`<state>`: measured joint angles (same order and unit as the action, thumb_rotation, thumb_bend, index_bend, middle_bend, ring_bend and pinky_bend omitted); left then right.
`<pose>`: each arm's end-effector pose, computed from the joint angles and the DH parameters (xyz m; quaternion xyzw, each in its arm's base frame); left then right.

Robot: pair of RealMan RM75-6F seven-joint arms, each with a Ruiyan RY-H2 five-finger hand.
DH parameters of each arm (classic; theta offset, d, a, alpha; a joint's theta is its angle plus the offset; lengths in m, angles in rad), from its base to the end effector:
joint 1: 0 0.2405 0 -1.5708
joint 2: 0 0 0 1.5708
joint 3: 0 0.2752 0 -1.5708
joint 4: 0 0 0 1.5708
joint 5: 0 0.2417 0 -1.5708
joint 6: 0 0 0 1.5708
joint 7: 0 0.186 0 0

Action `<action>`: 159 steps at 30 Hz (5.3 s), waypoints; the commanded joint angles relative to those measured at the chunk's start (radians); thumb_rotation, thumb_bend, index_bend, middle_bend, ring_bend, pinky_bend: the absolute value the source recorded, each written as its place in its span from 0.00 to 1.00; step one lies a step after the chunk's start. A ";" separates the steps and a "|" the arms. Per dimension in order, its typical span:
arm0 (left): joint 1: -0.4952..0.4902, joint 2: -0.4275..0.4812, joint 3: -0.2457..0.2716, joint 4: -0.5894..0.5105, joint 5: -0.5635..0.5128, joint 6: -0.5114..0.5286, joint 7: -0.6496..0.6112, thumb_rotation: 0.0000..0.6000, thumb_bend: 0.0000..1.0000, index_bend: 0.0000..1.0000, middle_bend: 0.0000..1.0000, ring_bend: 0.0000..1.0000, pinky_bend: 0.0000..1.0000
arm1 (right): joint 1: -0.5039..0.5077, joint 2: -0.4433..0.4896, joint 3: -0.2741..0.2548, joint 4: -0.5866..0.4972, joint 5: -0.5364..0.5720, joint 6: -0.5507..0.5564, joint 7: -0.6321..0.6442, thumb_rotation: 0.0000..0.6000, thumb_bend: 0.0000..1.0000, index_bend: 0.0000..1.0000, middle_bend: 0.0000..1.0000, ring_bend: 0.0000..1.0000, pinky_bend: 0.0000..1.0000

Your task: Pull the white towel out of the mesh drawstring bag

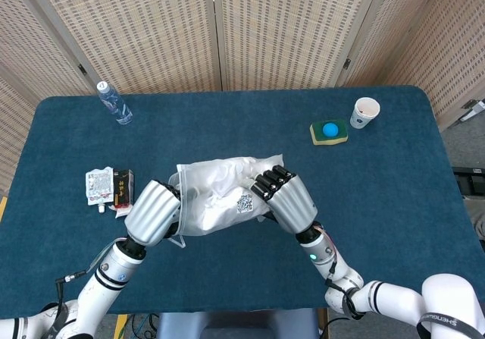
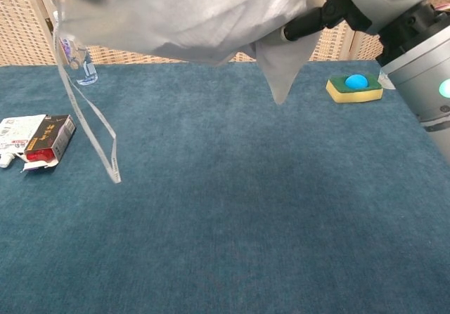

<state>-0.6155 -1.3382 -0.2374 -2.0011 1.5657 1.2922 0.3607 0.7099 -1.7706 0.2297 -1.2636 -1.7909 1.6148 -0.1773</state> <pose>-0.0265 0.3084 0.0648 -0.6812 -0.2405 -0.6026 0.3392 -0.0502 -0.3464 -0.0041 0.6076 -0.1072 0.6896 0.3790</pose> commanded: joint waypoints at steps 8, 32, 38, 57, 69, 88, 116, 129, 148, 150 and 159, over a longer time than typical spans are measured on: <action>0.006 -0.013 0.010 0.014 0.015 0.019 0.013 1.00 0.58 0.59 1.00 0.97 1.00 | 0.000 0.001 -0.001 0.002 0.002 -0.002 0.000 1.00 0.49 0.63 0.74 0.67 0.66; 0.032 -0.021 0.022 0.097 -0.015 0.044 0.035 1.00 0.58 0.74 1.00 0.97 1.00 | -0.037 0.036 -0.042 0.030 0.055 -0.058 0.023 1.00 0.39 0.63 0.70 0.65 0.66; 0.037 -0.019 0.038 0.129 -0.013 0.039 0.046 1.00 0.58 0.74 1.00 0.97 1.00 | -0.059 0.084 -0.066 -0.002 0.090 -0.111 0.040 1.00 0.38 0.63 0.67 0.63 0.66; 0.025 -0.062 0.045 0.201 -0.042 0.012 0.097 1.00 0.58 0.74 1.00 0.97 1.00 | -0.108 0.234 -0.104 -0.142 0.238 -0.311 -0.025 1.00 0.00 0.22 0.32 0.32 0.56; 0.020 -0.089 0.066 0.236 -0.053 -0.007 0.132 1.00 0.58 0.74 1.00 0.97 1.00 | -0.130 0.255 -0.107 -0.165 0.273 -0.338 -0.056 1.00 0.00 0.16 0.26 0.25 0.51; 0.036 -0.100 0.089 0.261 -0.037 0.006 0.123 1.00 0.58 0.74 1.00 0.97 1.00 | -0.068 0.149 -0.089 -0.045 0.349 -0.488 -0.121 1.00 0.06 0.38 1.00 1.00 0.98; 0.052 -0.110 0.108 0.283 -0.015 0.013 0.111 1.00 0.58 0.74 1.00 0.97 1.00 | 0.100 0.012 -0.018 0.148 0.471 -0.709 -0.176 1.00 0.21 0.38 1.00 1.00 0.98; 0.055 -0.115 0.108 0.290 -0.011 0.013 0.110 1.00 0.58 0.74 1.00 0.97 1.00 | 0.162 -0.020 -0.001 0.176 0.531 -0.782 -0.212 1.00 0.21 0.37 1.00 1.00 0.99; 0.069 -0.119 0.117 0.307 0.001 0.023 0.098 1.00 0.58 0.74 1.00 0.97 1.00 | 0.207 -0.045 -0.009 0.173 0.697 -0.871 -0.340 1.00 0.37 0.43 1.00 0.99 0.99; 0.069 -0.119 0.117 0.310 0.003 0.023 0.099 1.00 0.58 0.74 1.00 0.97 1.00 | 0.208 -0.044 -0.010 0.170 0.708 -0.869 -0.346 1.00 0.39 0.48 1.00 0.99 0.99; 0.077 -0.120 0.120 0.322 0.002 0.027 0.097 1.00 0.58 0.74 1.00 0.97 1.00 | 0.197 -0.021 -0.016 0.143 0.717 -0.828 -0.343 1.00 0.47 0.64 1.00 0.99 0.99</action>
<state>-0.5392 -1.4580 -0.1179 -1.6798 1.5676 1.3185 0.4577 0.9083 -1.7943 0.2146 -1.1184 -1.0745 0.7852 -0.5217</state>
